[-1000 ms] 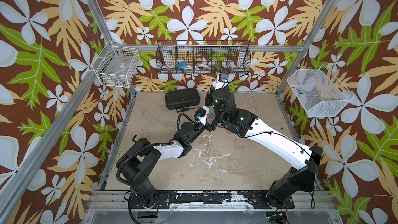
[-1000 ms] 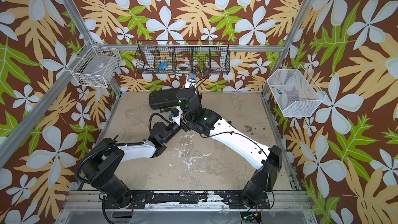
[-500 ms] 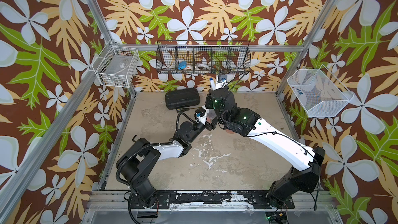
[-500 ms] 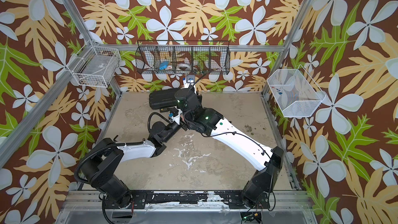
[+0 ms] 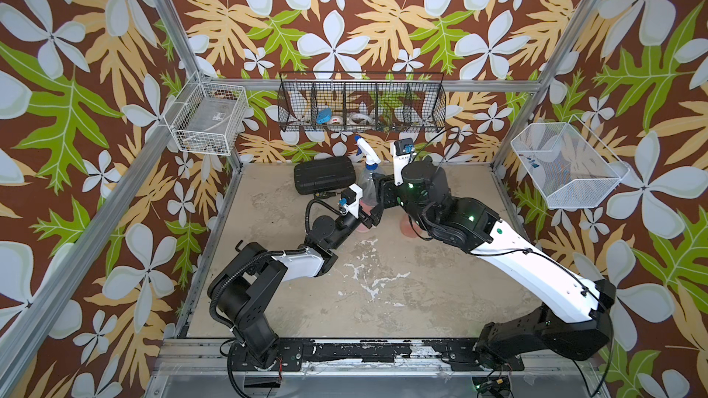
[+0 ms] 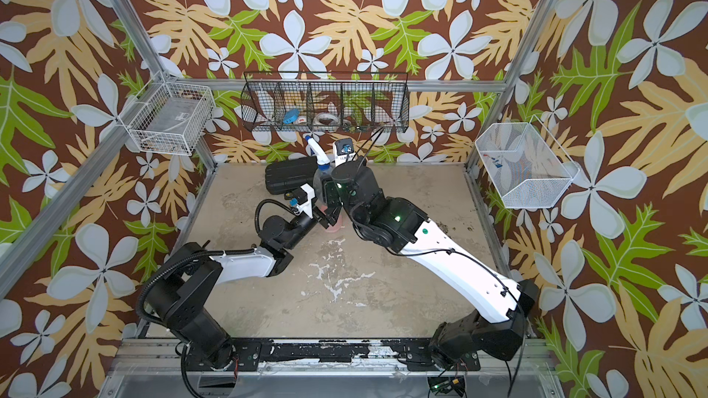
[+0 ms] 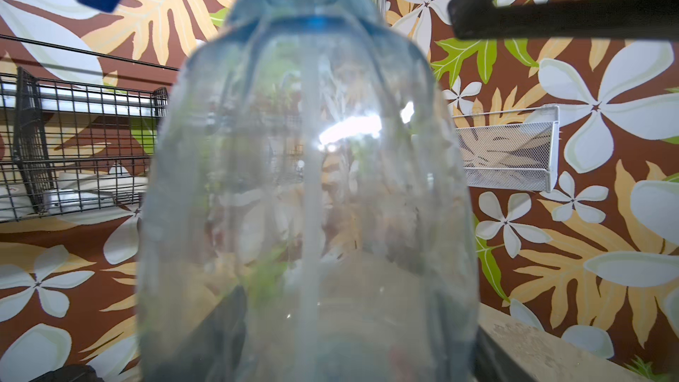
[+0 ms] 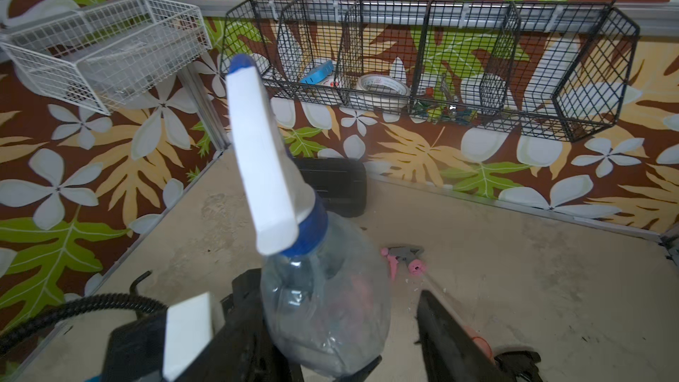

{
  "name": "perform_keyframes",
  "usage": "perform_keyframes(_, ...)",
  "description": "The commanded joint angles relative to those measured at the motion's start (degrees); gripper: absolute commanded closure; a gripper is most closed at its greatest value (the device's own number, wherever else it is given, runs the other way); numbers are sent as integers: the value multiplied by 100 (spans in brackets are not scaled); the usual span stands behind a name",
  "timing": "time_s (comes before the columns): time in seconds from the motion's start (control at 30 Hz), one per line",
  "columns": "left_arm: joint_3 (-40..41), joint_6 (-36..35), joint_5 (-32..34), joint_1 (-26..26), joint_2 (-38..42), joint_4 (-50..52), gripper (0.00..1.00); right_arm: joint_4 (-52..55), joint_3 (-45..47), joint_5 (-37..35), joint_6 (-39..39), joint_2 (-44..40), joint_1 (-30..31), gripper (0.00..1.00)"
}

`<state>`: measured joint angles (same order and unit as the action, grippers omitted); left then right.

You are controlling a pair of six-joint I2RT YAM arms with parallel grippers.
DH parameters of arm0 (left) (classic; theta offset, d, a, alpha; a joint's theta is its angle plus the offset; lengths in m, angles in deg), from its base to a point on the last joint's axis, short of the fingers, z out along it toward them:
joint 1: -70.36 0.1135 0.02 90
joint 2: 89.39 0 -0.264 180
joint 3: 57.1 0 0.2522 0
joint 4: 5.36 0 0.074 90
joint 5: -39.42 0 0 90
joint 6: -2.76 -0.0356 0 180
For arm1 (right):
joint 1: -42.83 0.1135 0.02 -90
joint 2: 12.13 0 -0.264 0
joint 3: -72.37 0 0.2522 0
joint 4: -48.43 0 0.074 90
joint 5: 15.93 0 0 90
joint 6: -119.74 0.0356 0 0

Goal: Attach spray nozzles to spray bottles
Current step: Screw the spray nozzle on the spray bottle.

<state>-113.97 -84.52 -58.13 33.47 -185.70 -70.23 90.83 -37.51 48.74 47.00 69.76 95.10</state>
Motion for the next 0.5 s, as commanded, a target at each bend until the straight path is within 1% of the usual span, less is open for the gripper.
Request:
perform_keyframes(0.0,-39,123,-524,83,-28,-259,47,-151,67,731,-559,-288,-42,31)
perform_keyframes(0.07,-32,107,-677,114,-32,-185,47,-129,32,1133,-648,-392,-271,30)
perform_keyframes(0.17,-22,71,-780,129,-19,-48,47,-553,295,2411,-719,-569,-904,30)
perform_keyframes(0.23,-4,71,-842,130,-10,8,46,-965,492,3435,-634,-645,-1309,30)
perform_keyframes(0.27,2,77,-861,130,-10,34,46,-1093,529,3736,-568,-639,-1404,30)
perform_keyframes(0.33,5,79,-880,131,-6,93,46,-1294,517,4040,-515,-589,-1439,30)
perform_keyframes(0.47,0,79,-888,129,-23,144,46,-1308,327,4197,-430,-417,-1434,31)
